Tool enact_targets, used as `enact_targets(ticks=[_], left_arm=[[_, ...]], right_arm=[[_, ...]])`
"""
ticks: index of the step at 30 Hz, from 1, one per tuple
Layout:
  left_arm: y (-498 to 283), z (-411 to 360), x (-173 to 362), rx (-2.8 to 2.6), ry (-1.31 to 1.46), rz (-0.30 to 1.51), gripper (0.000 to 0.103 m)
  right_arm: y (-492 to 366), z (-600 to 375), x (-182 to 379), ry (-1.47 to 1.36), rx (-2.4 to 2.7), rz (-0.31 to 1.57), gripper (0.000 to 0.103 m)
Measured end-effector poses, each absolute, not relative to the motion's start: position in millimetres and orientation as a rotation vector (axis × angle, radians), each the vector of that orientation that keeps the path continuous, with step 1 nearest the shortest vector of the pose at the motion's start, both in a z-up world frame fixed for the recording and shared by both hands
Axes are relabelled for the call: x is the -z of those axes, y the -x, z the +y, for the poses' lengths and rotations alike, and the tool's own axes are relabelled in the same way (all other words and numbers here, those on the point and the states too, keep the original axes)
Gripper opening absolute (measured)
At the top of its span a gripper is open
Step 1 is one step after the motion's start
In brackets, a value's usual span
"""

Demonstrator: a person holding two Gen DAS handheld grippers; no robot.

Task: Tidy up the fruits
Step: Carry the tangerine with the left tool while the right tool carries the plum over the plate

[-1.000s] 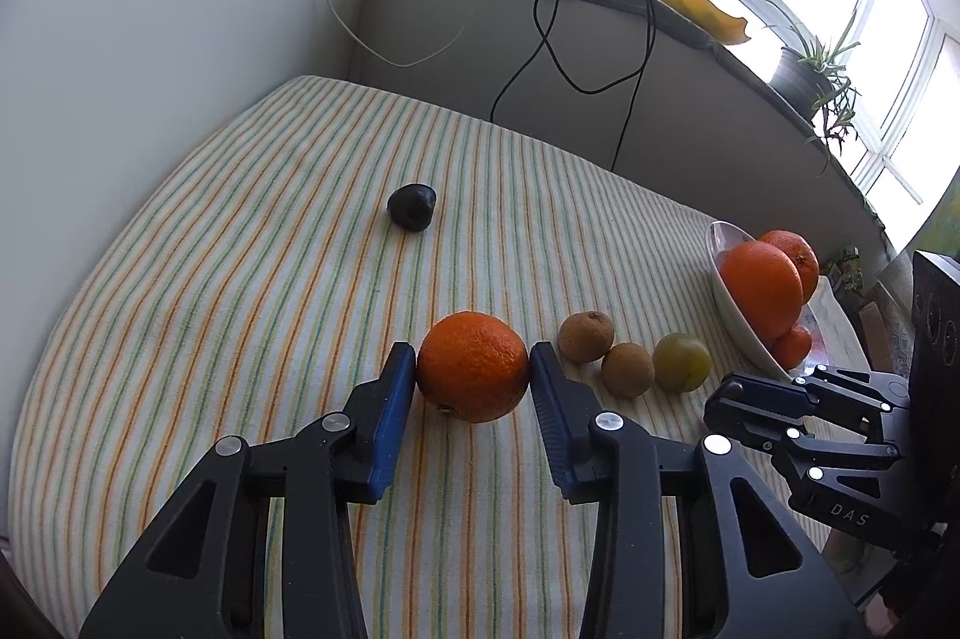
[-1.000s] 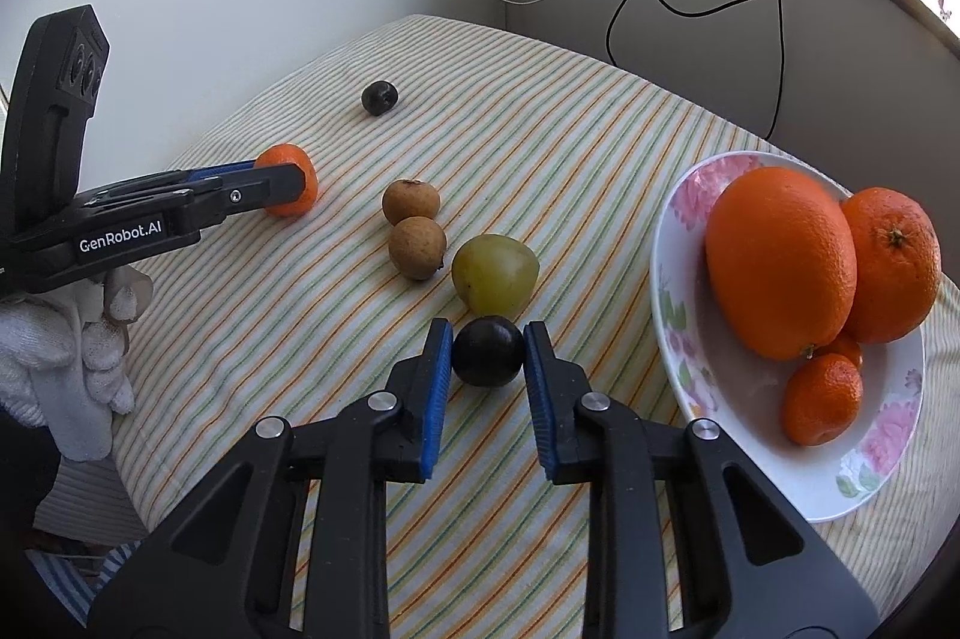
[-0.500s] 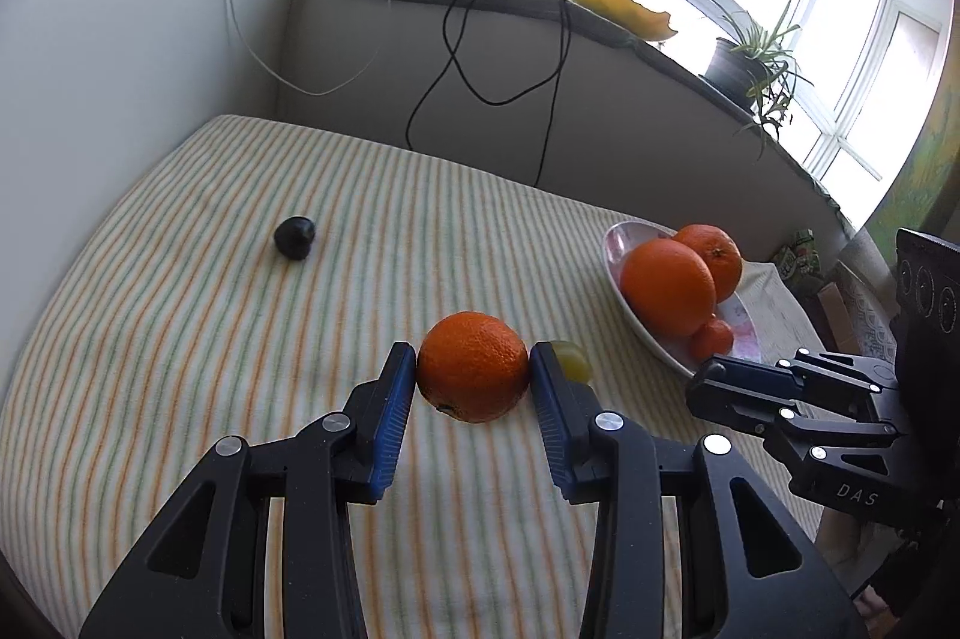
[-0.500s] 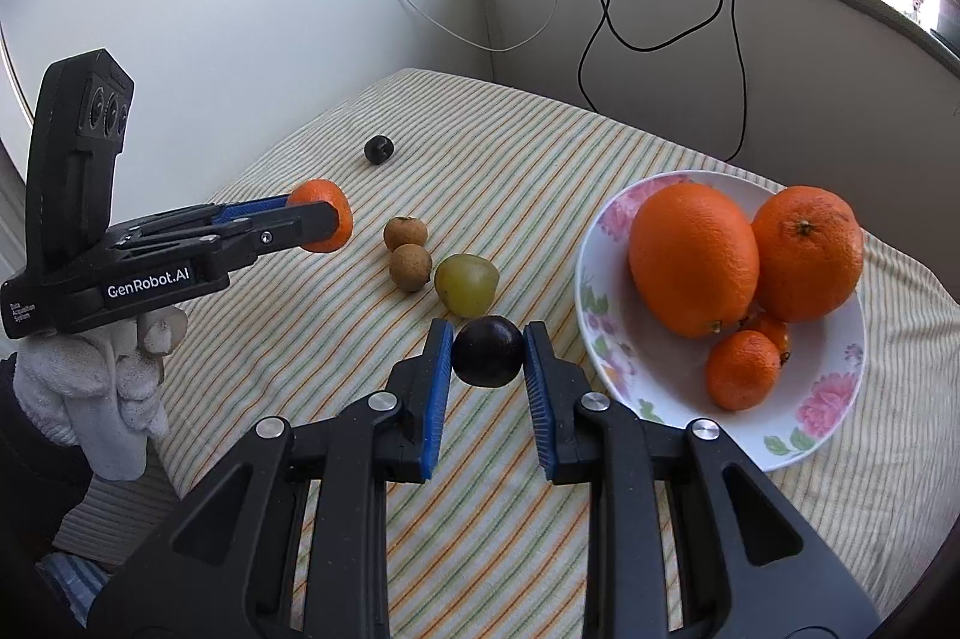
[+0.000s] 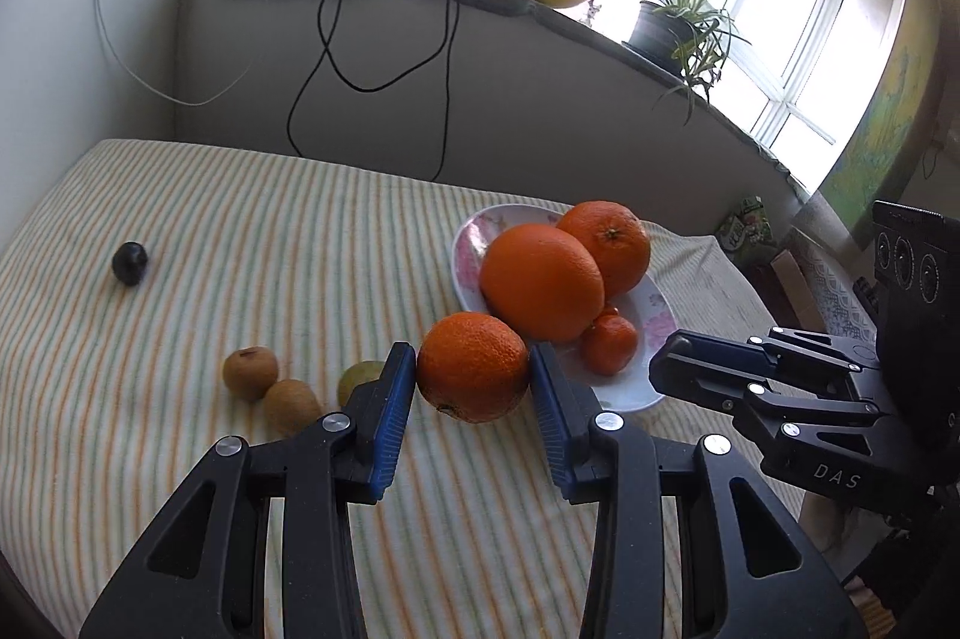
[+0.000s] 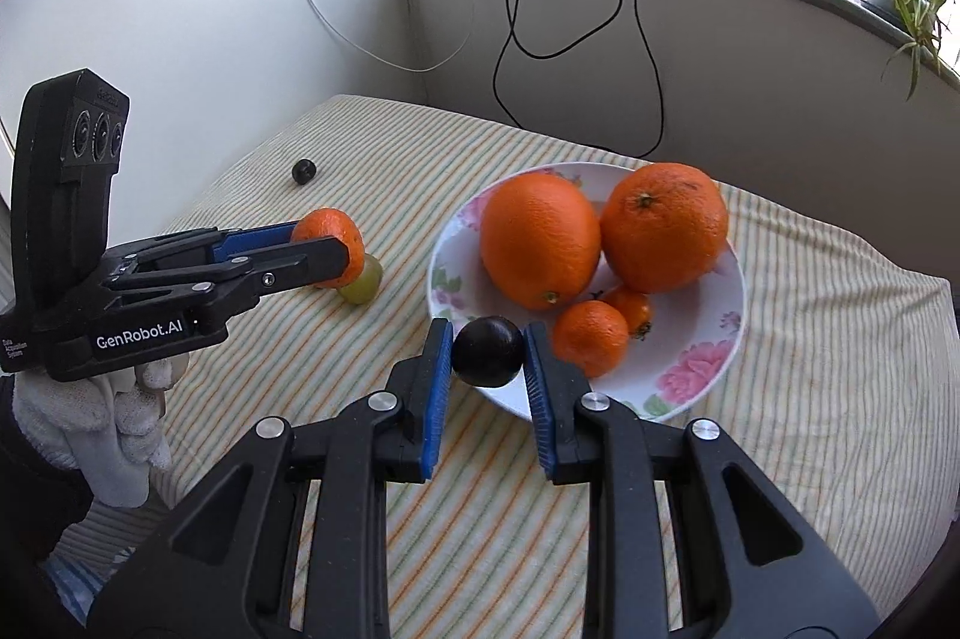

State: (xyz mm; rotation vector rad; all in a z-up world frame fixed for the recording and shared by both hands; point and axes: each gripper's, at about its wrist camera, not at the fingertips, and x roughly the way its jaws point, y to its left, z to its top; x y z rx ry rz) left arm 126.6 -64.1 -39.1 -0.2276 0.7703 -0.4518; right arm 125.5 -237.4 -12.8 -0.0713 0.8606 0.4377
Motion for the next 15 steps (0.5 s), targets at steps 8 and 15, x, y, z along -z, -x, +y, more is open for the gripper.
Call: enact_targets(ticks=[8, 15], left_arm=[[-130, -94, 39, 0.491, 0.211, 0.781, 0.038], [-135, -115, 41, 0.514, 0.190, 0.798, 0.038]], right_arm=[[-132, -267, 12, 0.060, -0.395, 0.859, 0.025], [-142, -287, 16, 0.028, -0.367, 0.865, 0.025]])
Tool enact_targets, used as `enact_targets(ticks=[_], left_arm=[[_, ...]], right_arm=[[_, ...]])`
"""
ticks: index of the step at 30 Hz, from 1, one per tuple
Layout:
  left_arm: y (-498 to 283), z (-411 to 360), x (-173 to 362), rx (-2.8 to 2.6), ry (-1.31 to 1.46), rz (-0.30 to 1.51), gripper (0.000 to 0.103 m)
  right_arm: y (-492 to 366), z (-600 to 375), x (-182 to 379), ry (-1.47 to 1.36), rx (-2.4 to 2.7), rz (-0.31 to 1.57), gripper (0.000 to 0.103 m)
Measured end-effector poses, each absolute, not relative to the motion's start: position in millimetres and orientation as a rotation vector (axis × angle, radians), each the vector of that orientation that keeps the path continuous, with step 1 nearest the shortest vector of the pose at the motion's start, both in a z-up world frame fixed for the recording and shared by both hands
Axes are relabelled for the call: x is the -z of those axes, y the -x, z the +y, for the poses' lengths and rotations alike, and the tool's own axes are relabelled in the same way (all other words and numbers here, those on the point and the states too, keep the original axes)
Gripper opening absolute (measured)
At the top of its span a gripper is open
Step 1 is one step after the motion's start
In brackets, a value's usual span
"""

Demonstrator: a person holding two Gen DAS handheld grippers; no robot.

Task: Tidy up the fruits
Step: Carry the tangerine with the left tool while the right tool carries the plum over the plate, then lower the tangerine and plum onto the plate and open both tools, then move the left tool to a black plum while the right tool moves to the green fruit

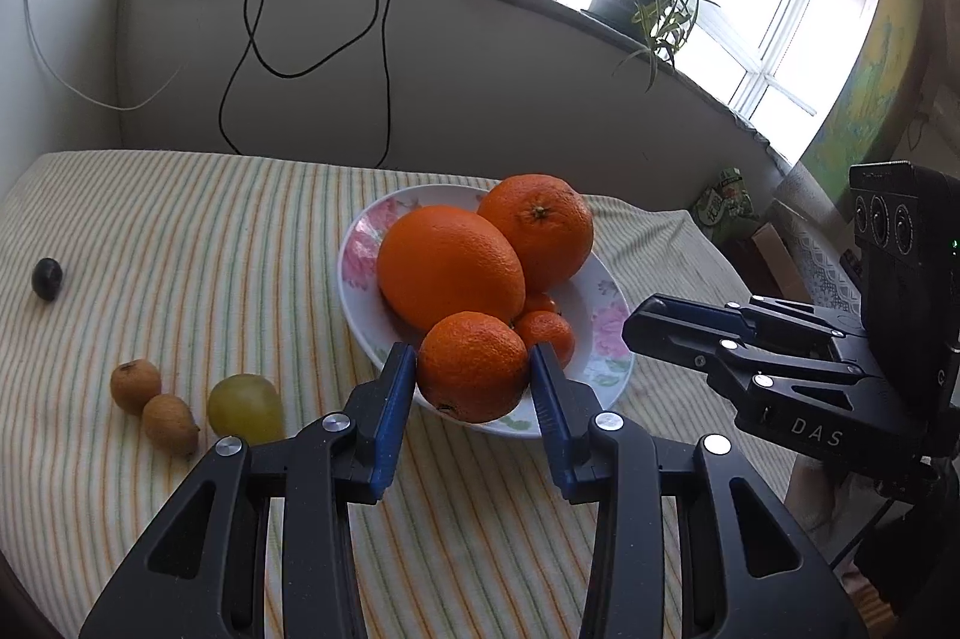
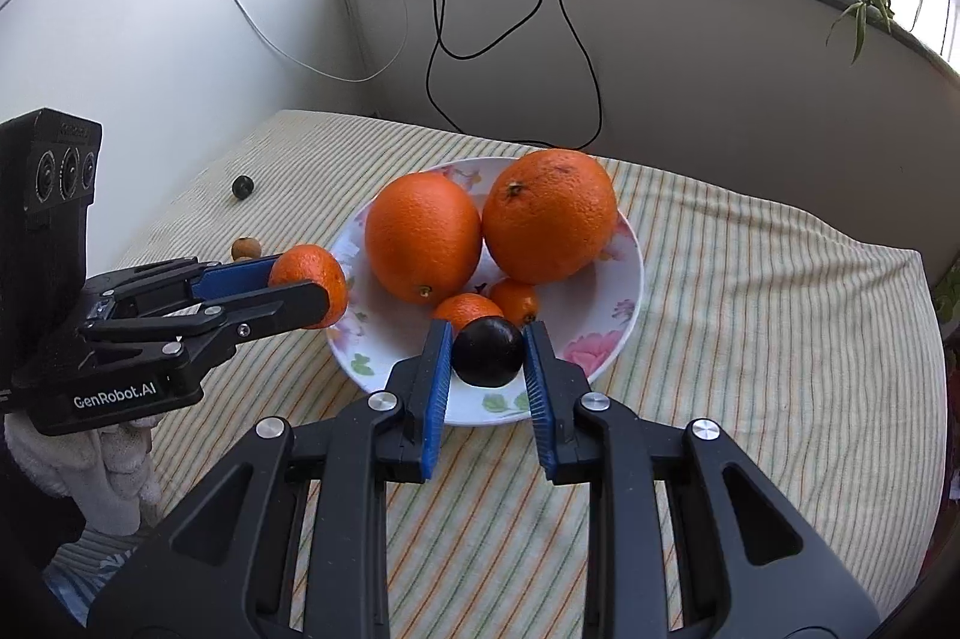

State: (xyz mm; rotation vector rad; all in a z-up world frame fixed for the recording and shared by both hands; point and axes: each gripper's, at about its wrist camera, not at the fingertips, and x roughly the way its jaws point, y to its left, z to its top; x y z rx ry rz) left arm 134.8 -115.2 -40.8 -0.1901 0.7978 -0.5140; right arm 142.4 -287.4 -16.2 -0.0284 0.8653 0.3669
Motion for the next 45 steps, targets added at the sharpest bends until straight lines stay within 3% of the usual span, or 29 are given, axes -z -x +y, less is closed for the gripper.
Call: enact_targets(ticks=[17, 20, 21, 22, 24, 38, 45], left_arm=[[-141, -147, 37, 0.551, 0.122, 0.813, 0.039], [-141, -147, 36, 0.553, 0.122, 0.802, 0.049], [-141, -146, 35, 0.551, 0.119, 0.798, 0.052], [-140, -146, 34, 0.549, 0.115, 0.792, 0.052], [-139, -145, 32, 0.545, 0.106, 0.783, 0.052], [-132, -133, 29, 0.523, 0.122, 0.777, 0.052], [-128, -129, 24, 0.516, 0.121, 0.770, 0.052]], right_arm=[[-165, -302, 26, 0.010, -0.322, 0.873, 0.025], [-166, -304, 24, 0.007, -0.311, 0.873, 0.026], [-167, -305, 24, 0.003, -0.311, 0.872, 0.034], [-168, -306, 22, -0.001, -0.308, 0.869, 0.051], [-166, -308, 19, -0.008, -0.295, 0.846, 0.062], [-157, -308, 1, -0.019, -0.281, 0.807, 0.065], [-150, -302, -5, -0.003, -0.280, 0.796, 0.073]])
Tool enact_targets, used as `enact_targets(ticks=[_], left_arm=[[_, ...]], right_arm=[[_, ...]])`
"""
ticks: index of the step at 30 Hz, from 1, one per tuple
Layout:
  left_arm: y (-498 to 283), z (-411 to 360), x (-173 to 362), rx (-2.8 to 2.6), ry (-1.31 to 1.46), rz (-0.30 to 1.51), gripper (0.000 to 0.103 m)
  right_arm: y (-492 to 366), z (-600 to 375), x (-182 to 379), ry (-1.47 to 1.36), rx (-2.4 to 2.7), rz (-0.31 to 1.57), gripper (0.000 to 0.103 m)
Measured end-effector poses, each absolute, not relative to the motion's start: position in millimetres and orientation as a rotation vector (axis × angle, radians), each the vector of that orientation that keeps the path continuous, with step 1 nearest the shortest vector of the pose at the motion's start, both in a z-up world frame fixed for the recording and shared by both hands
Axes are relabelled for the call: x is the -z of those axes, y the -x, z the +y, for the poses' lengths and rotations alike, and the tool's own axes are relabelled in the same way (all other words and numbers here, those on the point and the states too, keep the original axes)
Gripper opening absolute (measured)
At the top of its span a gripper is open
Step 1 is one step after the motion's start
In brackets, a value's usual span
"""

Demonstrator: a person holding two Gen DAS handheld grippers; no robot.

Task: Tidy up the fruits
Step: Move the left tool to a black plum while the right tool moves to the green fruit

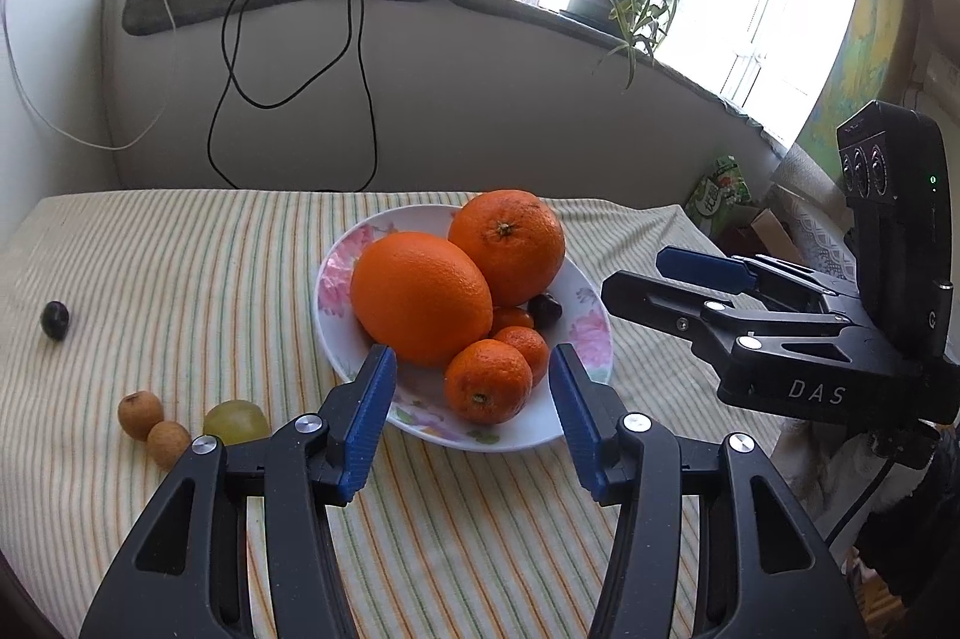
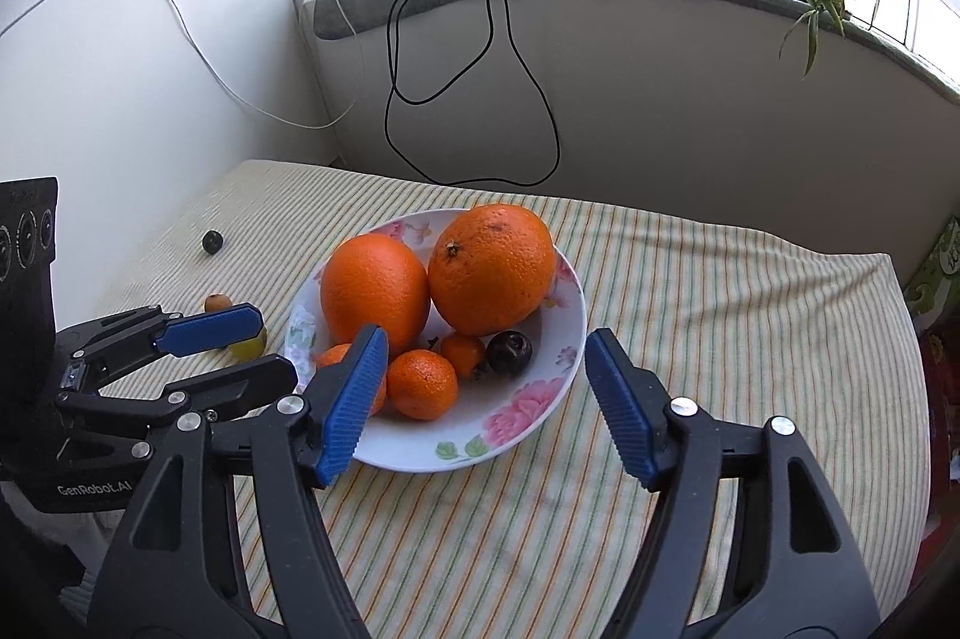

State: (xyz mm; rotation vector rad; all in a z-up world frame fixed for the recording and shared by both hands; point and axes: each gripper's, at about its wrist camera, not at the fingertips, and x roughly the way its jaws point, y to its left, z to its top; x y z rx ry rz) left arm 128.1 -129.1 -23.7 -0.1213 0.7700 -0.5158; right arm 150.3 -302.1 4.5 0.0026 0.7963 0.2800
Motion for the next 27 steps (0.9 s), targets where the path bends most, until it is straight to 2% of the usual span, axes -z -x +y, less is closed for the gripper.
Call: enact_targets(ticks=[3, 27], left_arm=[[-126, -125, 23, 0.511, 0.126, 0.766, 0.052], [-123, -34, 27, 0.355, 0.155, 0.757, 0.052]], right_arm=[[-147, -299, -7, 0.007, -0.270, 0.789, 0.076], [-123, -234, -9, 0.066, -0.392, 0.771, 0.076]])
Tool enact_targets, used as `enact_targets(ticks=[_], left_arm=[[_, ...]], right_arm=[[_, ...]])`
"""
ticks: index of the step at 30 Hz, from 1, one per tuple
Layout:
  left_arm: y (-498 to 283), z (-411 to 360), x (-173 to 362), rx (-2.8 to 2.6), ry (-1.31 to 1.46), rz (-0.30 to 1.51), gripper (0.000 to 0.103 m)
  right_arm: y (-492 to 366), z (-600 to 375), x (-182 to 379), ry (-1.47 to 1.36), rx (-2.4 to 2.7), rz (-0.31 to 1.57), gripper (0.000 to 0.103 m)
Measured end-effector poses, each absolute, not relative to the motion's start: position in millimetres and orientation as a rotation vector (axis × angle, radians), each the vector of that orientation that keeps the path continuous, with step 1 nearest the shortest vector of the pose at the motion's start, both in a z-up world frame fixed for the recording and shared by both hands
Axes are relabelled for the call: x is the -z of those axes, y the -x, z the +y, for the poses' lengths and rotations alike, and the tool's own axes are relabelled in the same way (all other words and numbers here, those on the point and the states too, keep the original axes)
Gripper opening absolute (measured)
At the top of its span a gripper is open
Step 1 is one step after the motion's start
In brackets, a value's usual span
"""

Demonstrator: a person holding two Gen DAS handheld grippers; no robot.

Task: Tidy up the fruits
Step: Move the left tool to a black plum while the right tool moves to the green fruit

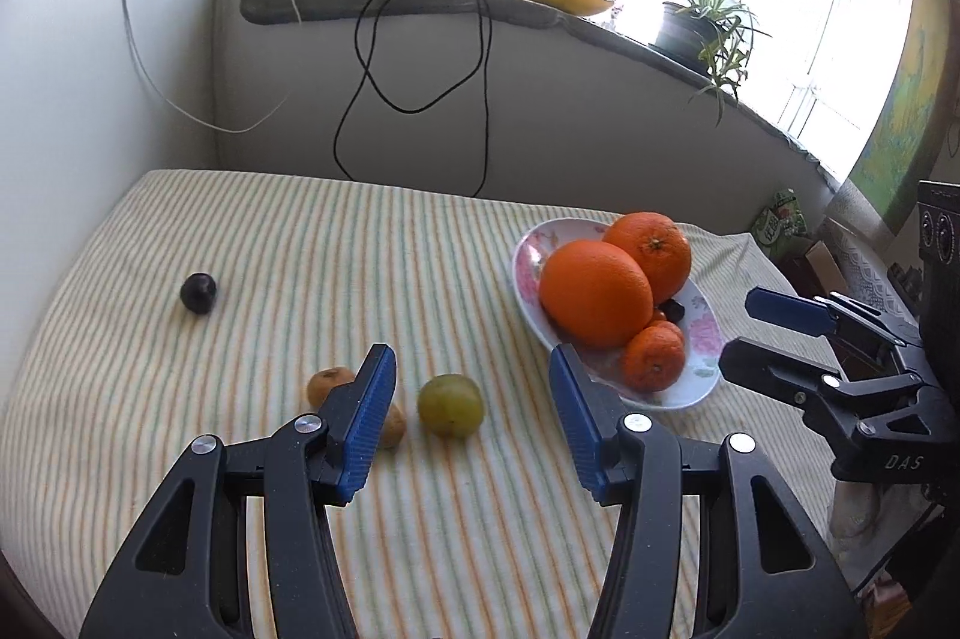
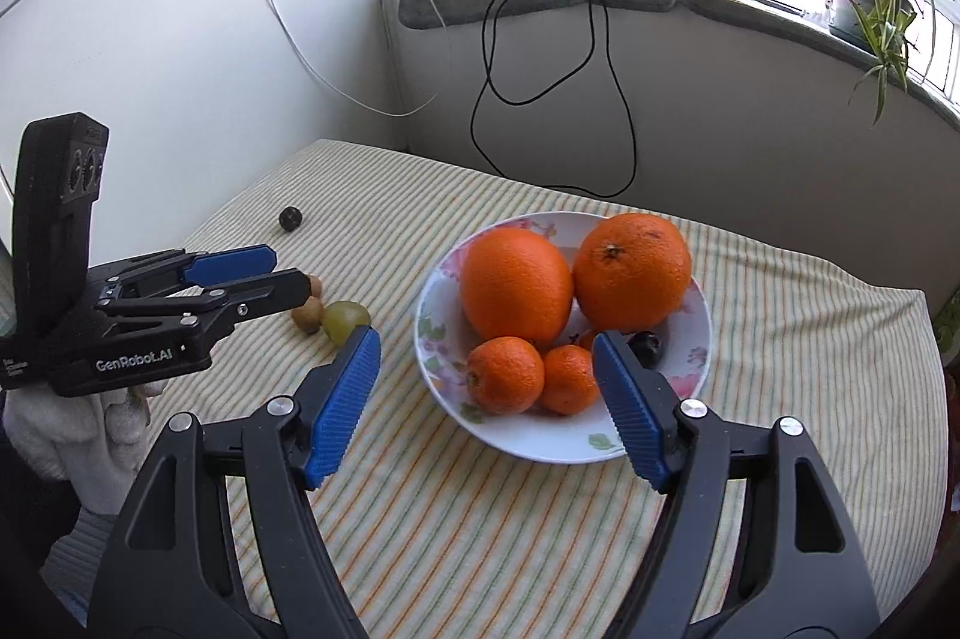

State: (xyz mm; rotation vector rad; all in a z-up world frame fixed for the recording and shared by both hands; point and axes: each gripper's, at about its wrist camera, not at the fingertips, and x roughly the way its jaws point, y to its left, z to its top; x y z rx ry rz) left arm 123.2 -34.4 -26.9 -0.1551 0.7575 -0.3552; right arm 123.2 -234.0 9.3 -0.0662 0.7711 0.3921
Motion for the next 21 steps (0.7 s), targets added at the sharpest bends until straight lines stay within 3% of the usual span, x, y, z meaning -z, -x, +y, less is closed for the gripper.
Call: enact_targets(ticks=[11, 17, 21], left_arm=[[-127, 27, 33, 0.262, 0.208, 0.750, 0.052], [-130, 50, 37, 0.232, 0.235, 0.749, 0.052], [-133, 60, 41, 0.221, 0.243, 0.753, 0.052]], right_arm=[[-118, -188, 2, 0.081, -0.527, 0.796, 0.075], [-119, -167, 12, 0.072, -0.583, 0.833, 0.063], [-120, -156, 21, 0.058, -0.612, 0.868, 0.050]])
